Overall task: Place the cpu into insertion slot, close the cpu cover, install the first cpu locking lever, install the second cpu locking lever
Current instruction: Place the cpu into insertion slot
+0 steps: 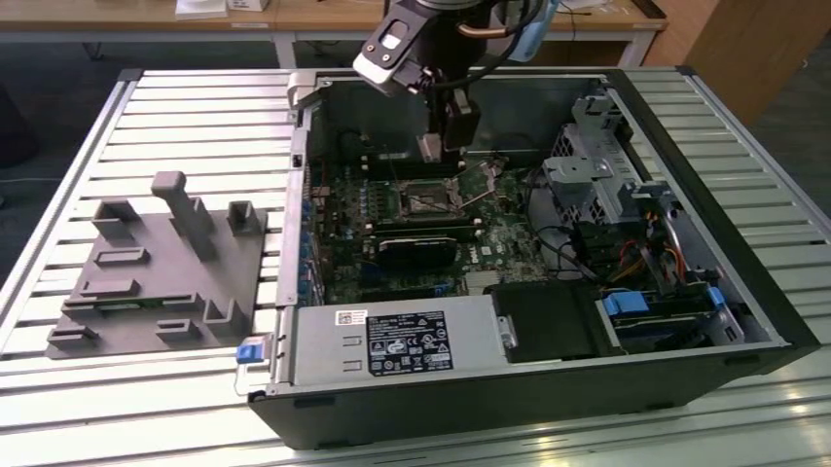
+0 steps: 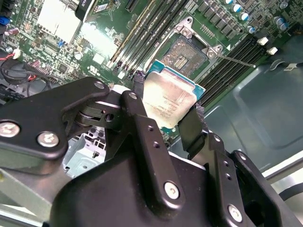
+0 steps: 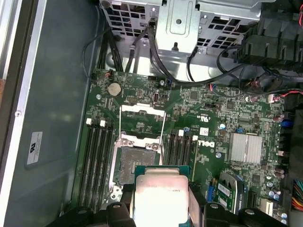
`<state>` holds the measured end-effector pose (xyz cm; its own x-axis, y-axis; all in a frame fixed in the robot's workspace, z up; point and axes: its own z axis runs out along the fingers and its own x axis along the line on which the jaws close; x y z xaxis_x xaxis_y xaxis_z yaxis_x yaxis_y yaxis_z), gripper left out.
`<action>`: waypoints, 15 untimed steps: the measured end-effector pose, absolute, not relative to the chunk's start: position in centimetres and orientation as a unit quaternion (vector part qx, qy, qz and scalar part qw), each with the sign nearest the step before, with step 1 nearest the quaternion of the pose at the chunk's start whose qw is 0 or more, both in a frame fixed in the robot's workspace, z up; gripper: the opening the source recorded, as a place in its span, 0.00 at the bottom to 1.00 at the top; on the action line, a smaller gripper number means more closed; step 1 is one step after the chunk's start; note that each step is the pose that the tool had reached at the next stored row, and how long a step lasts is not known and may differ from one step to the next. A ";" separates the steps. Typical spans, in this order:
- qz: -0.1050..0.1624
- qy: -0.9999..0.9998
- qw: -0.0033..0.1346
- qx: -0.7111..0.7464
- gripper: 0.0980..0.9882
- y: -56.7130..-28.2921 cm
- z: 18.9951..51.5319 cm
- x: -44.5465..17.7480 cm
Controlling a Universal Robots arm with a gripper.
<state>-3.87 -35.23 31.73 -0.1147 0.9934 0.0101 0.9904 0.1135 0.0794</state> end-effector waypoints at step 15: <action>0.033 0.746 0.023 0.665 0.50 -35.2 31.2 -3.9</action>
<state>-3.88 -35.20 31.15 -0.1146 0.9934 0.0099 0.9904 0.1135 0.0793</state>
